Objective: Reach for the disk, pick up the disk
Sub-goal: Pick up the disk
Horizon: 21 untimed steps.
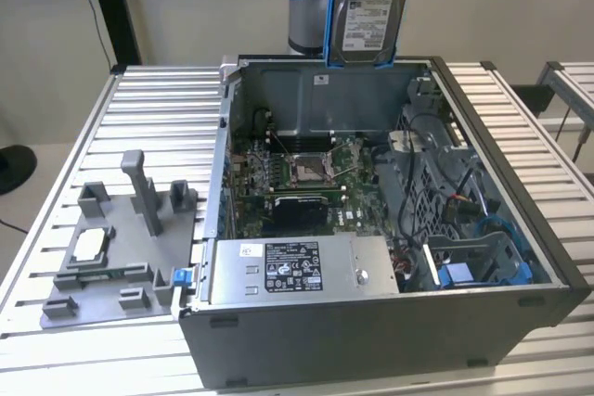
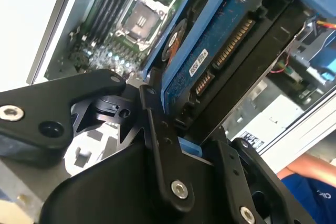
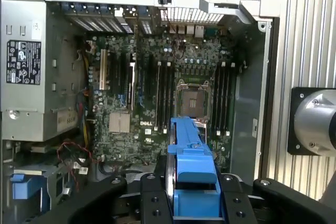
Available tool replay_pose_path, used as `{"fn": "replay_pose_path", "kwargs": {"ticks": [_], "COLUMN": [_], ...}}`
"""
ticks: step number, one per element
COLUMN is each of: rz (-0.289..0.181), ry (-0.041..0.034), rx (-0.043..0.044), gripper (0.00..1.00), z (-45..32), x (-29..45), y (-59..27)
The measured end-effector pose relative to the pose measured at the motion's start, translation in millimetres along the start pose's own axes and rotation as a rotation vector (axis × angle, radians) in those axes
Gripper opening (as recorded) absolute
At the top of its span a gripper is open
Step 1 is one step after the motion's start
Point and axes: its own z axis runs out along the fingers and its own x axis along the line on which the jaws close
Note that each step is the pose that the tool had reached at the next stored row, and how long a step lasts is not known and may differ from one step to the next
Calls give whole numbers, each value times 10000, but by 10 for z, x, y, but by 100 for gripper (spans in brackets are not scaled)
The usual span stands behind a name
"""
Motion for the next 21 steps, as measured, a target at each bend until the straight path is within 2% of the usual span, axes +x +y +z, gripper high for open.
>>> {"fn": "replay_pose_path", "kwargs": {"ticks": [21], "rz": [0], "ry": [-6], "rx": [0], "gripper": [0], "z": [-14], "x": [22], "y": [-955]}}
